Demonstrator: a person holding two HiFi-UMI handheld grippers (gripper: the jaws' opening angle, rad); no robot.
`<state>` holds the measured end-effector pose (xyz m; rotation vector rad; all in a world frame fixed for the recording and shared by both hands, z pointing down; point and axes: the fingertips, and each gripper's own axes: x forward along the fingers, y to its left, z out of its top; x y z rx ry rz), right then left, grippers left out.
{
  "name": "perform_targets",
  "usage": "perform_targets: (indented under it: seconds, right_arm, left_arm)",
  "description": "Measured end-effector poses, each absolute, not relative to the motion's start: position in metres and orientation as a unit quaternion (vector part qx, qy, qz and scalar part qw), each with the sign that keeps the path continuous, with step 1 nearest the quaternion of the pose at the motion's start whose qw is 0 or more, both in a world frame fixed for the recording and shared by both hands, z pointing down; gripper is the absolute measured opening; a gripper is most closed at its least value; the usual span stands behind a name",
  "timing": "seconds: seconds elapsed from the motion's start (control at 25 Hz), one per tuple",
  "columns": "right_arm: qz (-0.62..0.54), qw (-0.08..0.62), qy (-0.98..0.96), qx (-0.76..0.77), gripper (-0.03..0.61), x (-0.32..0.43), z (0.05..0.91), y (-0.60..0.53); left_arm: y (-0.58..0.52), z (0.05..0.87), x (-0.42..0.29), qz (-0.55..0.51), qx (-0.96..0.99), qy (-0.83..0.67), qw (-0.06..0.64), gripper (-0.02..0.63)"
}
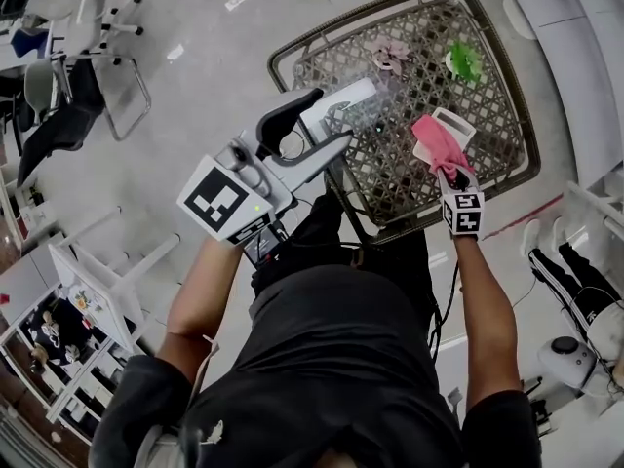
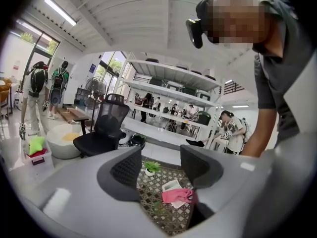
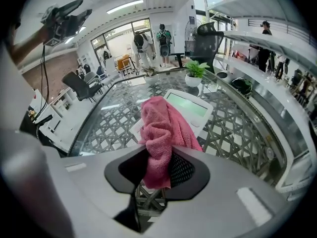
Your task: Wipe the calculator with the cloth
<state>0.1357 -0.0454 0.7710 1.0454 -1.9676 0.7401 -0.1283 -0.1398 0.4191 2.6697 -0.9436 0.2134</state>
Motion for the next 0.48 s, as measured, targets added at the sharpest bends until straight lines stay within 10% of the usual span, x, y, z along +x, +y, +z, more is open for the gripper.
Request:
perform_targets:
  seconds: [0.48]
  right_arm:
    - [0.325, 0.380, -0.713, 0.492, 0.095, 0.203, 0.770, -0.047]
  left_arm:
    - [-0.141, 0.404, -0.120, 0.080, 0.934, -0.320, 0.134, 0.288]
